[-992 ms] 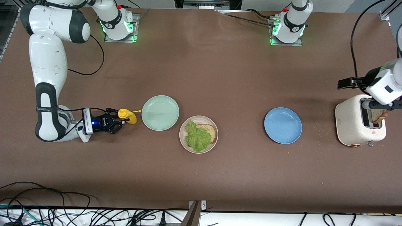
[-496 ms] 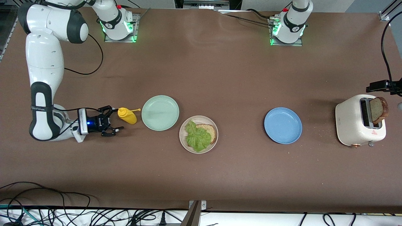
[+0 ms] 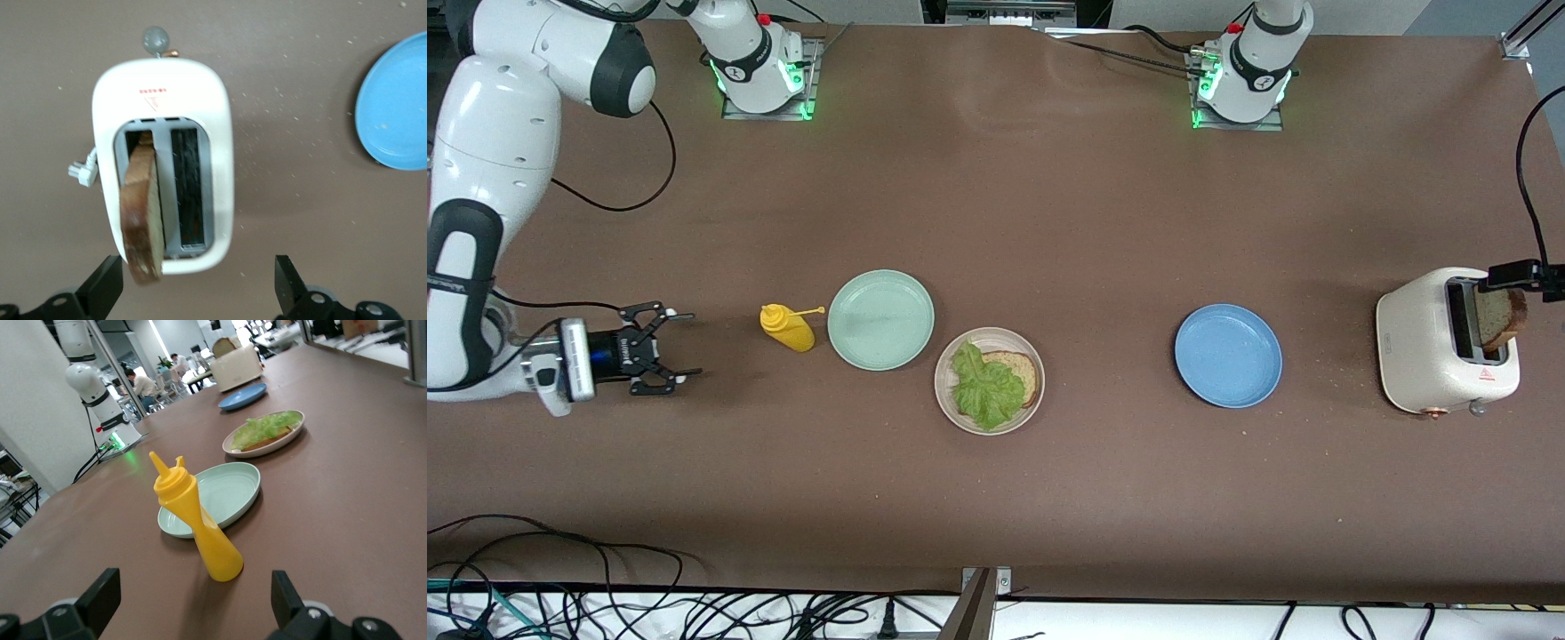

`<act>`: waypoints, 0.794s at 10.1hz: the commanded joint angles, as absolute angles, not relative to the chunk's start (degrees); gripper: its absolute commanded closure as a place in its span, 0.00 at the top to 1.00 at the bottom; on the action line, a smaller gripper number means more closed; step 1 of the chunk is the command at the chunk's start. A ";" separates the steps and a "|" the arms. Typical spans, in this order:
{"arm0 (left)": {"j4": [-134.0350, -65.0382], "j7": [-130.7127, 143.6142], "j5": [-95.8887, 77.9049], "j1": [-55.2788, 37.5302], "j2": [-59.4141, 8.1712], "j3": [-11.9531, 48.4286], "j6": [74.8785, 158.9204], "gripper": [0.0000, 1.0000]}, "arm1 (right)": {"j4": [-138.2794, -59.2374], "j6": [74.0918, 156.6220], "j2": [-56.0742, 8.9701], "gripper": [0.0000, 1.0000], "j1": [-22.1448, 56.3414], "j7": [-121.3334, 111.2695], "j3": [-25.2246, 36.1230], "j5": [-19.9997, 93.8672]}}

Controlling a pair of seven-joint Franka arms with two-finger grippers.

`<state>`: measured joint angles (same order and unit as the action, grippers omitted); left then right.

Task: Make sandwich on beige plate with both arms
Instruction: 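Release the mustard bottle while the left gripper reaches the toaster bread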

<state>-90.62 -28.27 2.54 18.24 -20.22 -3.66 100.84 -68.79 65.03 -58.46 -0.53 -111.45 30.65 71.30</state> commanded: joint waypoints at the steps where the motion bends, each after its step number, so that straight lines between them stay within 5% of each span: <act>1: -93.59 -29.36 5.52 20.21 -20.30 -2.99 106.06 1.00 | -60.68 62.67 -57.84 1.00 -0.09 -95.26 33.04 65.60; 5: -95.27 -29.36 5.98 22.06 -22.24 -2.99 109.51 0.97 | -58.98 63.46 -53.62 1.00 1.57 -76.77 33.31 59.25; 6: -95.53 -29.36 5.98 22.06 -22.24 -2.99 109.51 0.82 | -58.80 63.63 -52.57 1.00 1.76 -74.21 33.57 57.93; 8: -95.45 -29.27 6.15 21.80 -22.32 -2.99 109.25 0.31 | -58.98 65.99 -47.75 1.00 5.52 -66.31 34.62 49.89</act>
<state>-94.80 -28.61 4.23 21.66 -22.85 -3.49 108.71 -58.50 64.59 -51.70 2.57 -71.40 33.30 55.65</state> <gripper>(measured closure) 0.256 0.000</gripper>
